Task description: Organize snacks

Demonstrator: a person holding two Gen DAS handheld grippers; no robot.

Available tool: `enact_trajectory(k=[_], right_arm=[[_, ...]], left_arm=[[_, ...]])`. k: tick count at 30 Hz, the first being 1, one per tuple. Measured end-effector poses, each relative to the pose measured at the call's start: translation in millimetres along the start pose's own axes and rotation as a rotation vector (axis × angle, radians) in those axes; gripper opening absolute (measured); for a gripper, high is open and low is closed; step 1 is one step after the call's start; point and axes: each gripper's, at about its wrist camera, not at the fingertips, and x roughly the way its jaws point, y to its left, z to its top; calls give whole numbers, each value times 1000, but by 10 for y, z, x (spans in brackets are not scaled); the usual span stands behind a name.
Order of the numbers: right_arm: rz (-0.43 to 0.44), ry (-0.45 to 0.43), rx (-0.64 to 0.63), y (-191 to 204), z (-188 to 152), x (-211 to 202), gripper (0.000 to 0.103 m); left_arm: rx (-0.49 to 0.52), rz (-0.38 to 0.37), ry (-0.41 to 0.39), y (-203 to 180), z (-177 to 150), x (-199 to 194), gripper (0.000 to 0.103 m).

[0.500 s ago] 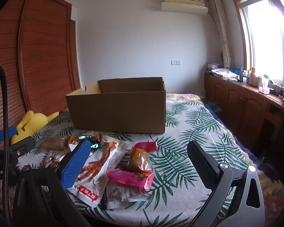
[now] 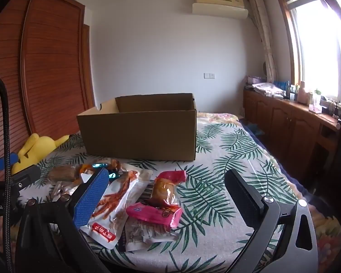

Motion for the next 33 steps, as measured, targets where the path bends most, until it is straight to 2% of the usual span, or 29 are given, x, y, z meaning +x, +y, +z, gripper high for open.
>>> enact_trajectory(k=[33], right_arm=[[-4,-8,-2,-21,5,-41,103]], left_arm=[[0,-2,-4,37,3,-42,103]])
